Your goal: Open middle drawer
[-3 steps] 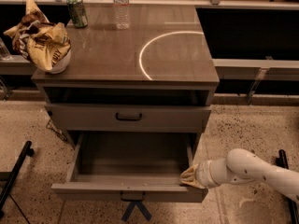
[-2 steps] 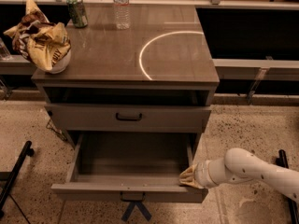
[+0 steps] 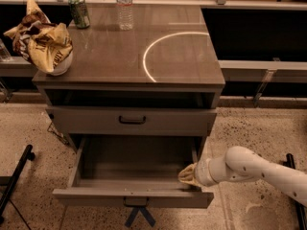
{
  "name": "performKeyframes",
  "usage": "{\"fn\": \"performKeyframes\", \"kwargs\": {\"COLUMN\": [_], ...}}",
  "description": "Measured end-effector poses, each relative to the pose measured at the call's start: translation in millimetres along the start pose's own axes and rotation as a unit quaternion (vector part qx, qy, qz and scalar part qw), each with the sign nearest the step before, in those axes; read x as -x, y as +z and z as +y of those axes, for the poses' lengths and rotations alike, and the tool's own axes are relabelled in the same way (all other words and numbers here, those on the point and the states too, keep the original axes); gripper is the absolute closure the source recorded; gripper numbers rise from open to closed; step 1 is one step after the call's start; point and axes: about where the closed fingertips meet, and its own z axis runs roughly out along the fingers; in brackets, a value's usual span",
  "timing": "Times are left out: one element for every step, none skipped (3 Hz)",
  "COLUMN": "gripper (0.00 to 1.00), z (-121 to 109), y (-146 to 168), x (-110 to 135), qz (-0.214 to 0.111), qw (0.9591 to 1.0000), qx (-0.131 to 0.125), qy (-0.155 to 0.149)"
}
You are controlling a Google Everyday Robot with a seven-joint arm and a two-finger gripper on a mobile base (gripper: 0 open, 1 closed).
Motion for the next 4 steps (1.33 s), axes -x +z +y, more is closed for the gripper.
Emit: {"fn": "performKeyframes", "kwargs": {"gripper": [1.00, 1.00, 1.00, 1.00], "z": [-7.9, -5.1, 2.5, 7.5], "y": [7.6, 18.3, 26.7, 28.2], "x": [9.9, 12.0, 8.9, 5.8], "qz": [-0.008, -0.010, -0.008, -0.007], "qw": [0.9998, 0.9995, 0.9991, 0.9990], "qx": [0.005, 0.021, 0.037, 0.043], "qy": [-0.015, -0.020, -0.018, -0.013]}}
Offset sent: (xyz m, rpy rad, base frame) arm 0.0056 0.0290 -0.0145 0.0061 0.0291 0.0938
